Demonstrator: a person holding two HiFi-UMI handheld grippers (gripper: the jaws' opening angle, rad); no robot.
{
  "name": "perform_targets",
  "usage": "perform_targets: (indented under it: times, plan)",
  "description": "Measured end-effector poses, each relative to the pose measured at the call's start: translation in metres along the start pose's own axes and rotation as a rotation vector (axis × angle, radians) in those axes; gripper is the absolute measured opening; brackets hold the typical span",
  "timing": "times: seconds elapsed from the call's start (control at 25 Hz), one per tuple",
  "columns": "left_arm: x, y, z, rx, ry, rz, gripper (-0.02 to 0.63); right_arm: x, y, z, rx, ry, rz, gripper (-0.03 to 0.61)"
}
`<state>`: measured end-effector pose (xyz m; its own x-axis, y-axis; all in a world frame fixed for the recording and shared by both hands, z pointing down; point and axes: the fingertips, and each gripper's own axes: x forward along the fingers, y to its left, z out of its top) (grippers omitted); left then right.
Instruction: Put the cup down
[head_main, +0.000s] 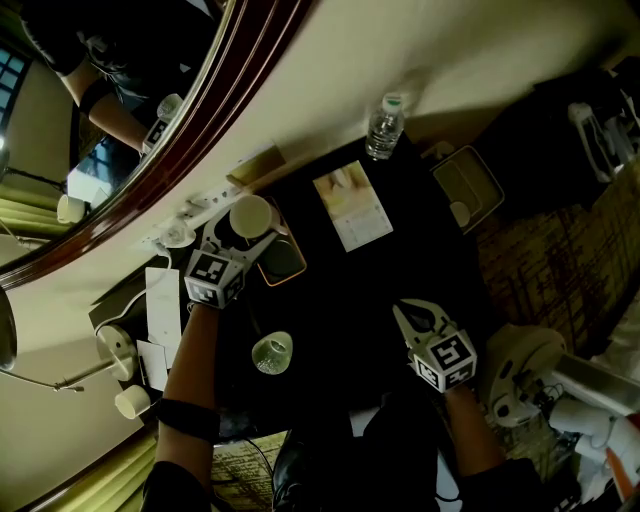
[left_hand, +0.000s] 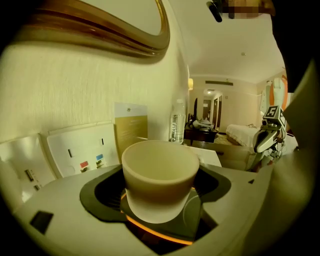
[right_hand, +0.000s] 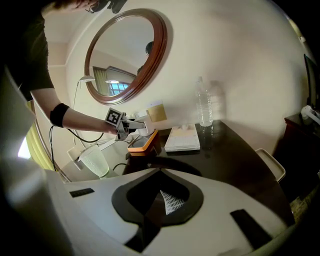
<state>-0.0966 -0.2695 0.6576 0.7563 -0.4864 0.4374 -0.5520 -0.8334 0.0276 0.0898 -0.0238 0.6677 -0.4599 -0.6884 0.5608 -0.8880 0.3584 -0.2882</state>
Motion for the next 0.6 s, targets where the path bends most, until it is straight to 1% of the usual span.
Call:
perform_targets:
  times: [0.12,0.28,0.4,0.6]
  plan:
    - [-0.005,-0.016,0.021,-0.025,0.001,0.002,0.413,-0.002,0.000,0.000,-0.002,-0.002,0.007,0.011]
    - [-0.010,-0.021,0.017,0.000,0.003,0.011,0.413,-0.006,-0.001,0.006,-0.010,-0.007,0.019,0.011]
    - [-0.016,-0.043,0.040,-0.016,-0.007,0.003,0.413,-0.011,-0.003,0.013,-0.018,-0.012,0.033,0.011]
    - [-0.024,-0.077,0.063,-0.034,-0.024,0.015,0.413,-0.020,-0.007,0.026,-0.045,-0.011,0.072,0.011]
